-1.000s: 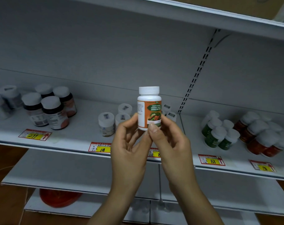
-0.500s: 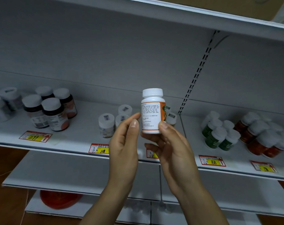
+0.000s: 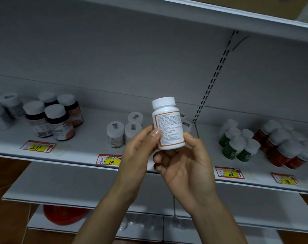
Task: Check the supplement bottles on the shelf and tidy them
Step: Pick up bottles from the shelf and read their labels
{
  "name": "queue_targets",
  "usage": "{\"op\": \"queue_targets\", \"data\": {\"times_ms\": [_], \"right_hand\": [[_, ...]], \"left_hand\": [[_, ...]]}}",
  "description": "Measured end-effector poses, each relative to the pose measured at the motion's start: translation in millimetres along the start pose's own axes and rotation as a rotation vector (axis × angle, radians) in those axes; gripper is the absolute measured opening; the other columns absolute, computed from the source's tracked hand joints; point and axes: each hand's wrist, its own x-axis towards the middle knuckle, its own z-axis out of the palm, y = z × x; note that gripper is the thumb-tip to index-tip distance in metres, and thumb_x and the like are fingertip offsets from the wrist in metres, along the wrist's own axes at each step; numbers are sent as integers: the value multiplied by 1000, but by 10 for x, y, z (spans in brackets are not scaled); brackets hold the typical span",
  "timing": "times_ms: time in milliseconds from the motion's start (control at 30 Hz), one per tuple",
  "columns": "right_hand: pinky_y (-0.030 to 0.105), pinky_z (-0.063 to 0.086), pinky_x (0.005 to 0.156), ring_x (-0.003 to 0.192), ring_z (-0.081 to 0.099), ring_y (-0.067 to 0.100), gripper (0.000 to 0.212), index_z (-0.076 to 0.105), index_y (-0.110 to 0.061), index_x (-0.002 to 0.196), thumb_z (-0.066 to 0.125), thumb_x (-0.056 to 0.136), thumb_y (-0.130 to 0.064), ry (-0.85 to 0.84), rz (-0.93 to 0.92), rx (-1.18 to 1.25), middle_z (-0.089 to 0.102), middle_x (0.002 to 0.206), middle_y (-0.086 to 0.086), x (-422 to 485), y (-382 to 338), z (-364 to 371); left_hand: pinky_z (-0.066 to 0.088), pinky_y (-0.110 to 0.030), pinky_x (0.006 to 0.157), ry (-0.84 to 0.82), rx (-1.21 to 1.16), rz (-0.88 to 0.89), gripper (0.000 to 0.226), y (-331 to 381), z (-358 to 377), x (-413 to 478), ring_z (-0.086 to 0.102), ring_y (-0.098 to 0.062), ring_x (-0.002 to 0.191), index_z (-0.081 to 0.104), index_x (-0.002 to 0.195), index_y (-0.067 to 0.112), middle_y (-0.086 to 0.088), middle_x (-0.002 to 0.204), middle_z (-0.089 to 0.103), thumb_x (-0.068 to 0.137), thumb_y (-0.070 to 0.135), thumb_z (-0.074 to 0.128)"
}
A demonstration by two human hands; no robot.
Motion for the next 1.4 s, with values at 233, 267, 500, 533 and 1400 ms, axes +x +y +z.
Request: {"op": "queue_targets", "data": {"times_ms": [233,267,500,533,1400], "right_hand": [[22,41,45,46,51,15,46,76,-8,85,46,79,-42,-15,147,189,61,66,6,27,-17,0],[22,41,45,45,50,14,46,76,-8,86,45,80,-43,-13,153,207,60,67,6,32,-14,-7],[24,42,48,48,53,15,49,72,-7,98,46,80,-45,2,176,216,62,73,8,26,39,-47],[25,42,49,49,53,15,50,70,-7,101,45,83,-46,7,179,152,63,75,8,32,47,-56],[27,52,88,102,67,8,46,58,-24,121,74,79,-17,325,-604,-744,70,110,-7,71,116,-230]], "left_hand": [[40,-16,43,-52,11,-31,36,30,10,-7,47,-2,49,74,94,24,8,69,64,70,47,61],[38,-17,41,-51,5,-45,36,36,15,-10,46,-3,48,74,93,24,8,67,63,69,48,61],[35,-14,39,8,-13,-79,19,56,37,-34,45,-4,44,72,83,27,4,65,62,69,39,70],[37,-15,39,36,-28,-61,16,57,45,-38,50,-5,46,71,86,24,3,68,66,72,33,71],[50,-11,77,205,180,253,24,-32,196,-126,67,-2,97,64,108,23,16,102,72,85,30,63]]}}
